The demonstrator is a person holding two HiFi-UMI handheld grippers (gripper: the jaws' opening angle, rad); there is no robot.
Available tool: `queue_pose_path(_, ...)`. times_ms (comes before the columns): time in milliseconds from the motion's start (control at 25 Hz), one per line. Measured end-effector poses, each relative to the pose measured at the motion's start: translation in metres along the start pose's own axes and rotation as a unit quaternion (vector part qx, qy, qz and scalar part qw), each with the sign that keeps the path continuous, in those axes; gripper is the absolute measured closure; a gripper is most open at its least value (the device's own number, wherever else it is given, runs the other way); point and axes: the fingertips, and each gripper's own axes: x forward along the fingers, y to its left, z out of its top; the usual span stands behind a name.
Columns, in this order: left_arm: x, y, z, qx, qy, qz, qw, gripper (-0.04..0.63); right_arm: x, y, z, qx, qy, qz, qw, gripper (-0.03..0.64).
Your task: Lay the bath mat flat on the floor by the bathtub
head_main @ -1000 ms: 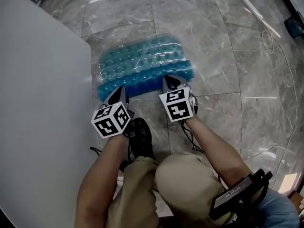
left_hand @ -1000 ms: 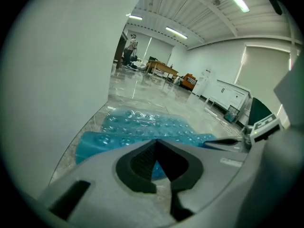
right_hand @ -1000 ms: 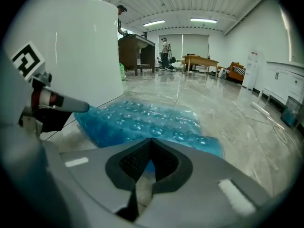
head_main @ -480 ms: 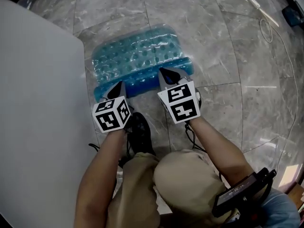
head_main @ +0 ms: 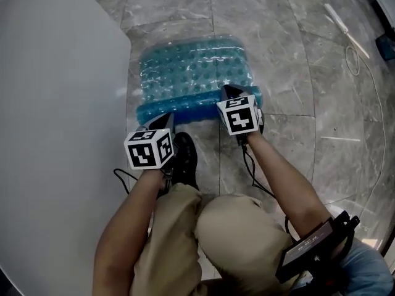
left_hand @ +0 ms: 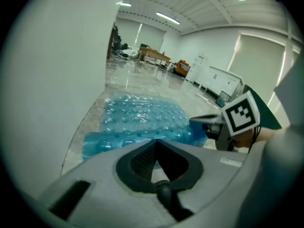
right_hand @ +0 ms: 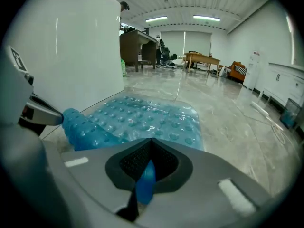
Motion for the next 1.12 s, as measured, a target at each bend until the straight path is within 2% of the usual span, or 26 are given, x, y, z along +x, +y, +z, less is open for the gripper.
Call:
queue_pose_path(120,-0.034,-0.001,0.022,-0.007,-0.023,0.000,0.9997,0.588,-0.001,-0.009,0.003,0.022,-0.019,-0.001,1.000,0.611)
queue_pose_path(200,-0.050,-0.001,0.035,-0.011,-0.032,-0.003,0.9994,0.588,-0.005,-0.017,0.007,0.022,-0.021,-0.012,0.999,0.611)
queue_pose_path(280,-0.054,0.005,0.040,-0.020,-0.044,0.011,0.9988,0.588,-0.008,-0.015,0.008,0.019,-0.018,-0.017,1.000,0.611)
queue_pose_path(360,-0.042,0.011,0.044,-0.028,-0.063,0.025,0.9973,0.588,-0.008,-0.008,0.012,0.018,-0.021,-0.014,1.000,0.611)
queue_pose_path(440,-0.021,0.009,0.054,-0.029,-0.083,0.020,0.9959,0.588,-0.007,-0.005,0.016,0.023,-0.031,-0.021,0.999,0.611)
queue_pose_path(560,0.002,-0.008,0.053,0.001,-0.084,0.001,0.9965,0.588,-0.010,-0.005,0.011,0.027,-0.033,-0.047,0.998,0.611)
queue_pose_path(640,0.012,-0.018,0.050,0.005,-0.077,-0.008,0.9970,0.588,-0.013,-0.005,0.007,0.032,-0.022,-0.060,0.997,0.611)
queue_pose_path(800,0.029,-0.027,0.046,-0.058,-0.068,-0.013,0.9959,0.588,-0.011,-0.008,0.004,0.078,-0.006,-0.064,0.995,0.611)
queue_pose_path(880,0.035,-0.035,0.038,-0.074,-0.067,-0.019,0.9949,0.588,-0.013,-0.008,0.002,0.075,-0.004,-0.070,0.995,0.611)
queue_pose_path(1000,0.037,-0.034,0.031,-0.056,-0.083,-0.007,0.9949,0.588,-0.016,-0.003,-0.005,0.065,-0.016,-0.083,0.994,0.612)
queue_pose_path(1120,0.036,-0.028,0.033,-0.041,-0.107,0.007,0.9934,0.588,-0.027,0.000,-0.008,0.057,-0.049,-0.092,0.993,0.612)
